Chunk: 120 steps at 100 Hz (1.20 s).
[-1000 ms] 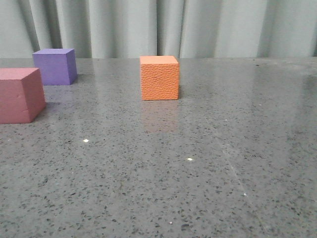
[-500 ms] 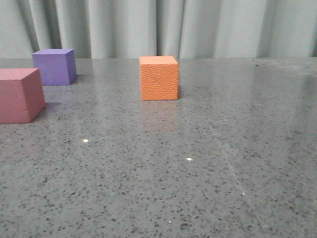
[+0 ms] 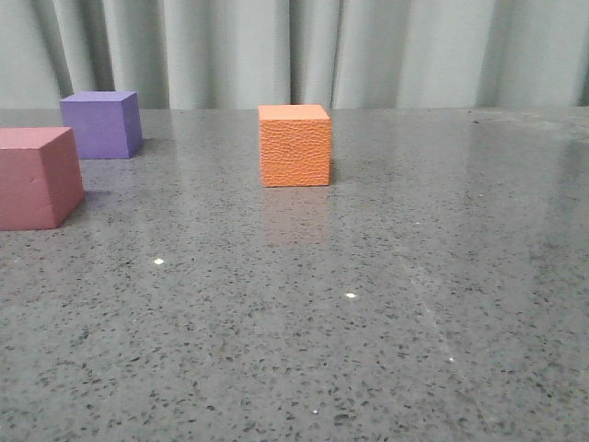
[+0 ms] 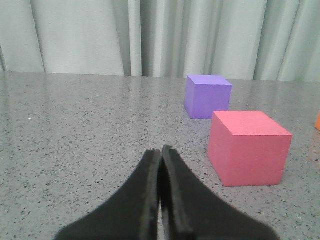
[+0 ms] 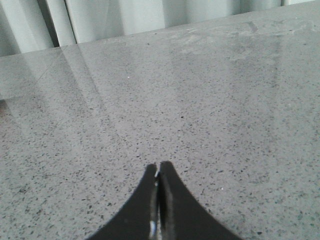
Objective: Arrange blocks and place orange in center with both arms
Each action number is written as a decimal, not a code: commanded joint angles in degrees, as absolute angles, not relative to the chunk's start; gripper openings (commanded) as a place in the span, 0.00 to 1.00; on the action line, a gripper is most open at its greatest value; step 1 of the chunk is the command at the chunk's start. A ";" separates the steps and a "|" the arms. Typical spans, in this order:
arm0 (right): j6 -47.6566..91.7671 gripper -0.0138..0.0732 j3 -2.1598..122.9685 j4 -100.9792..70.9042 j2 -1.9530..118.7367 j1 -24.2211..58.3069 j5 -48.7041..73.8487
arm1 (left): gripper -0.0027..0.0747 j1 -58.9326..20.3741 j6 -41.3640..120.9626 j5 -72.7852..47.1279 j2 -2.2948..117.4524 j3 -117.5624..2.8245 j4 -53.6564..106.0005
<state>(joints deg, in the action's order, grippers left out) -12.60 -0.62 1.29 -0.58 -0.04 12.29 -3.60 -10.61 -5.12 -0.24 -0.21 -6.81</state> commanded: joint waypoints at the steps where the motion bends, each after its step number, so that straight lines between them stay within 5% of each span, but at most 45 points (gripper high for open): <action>1: -12.15 0.08 -0.98 1.16 -1.78 -0.40 3.88 | 0.01 -4.02 -10.66 -0.90 -2.09 2.88 -6.47; 120: -12.15 0.08 -0.79 2.26 -1.78 -0.34 3.91 | 0.01 -4.02 -10.66 1.09 -2.09 2.88 -6.64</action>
<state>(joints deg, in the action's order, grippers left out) -12.60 -1.58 1.50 -0.67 -0.04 9.06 -3.60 -10.61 -4.90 -0.24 -0.21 -6.81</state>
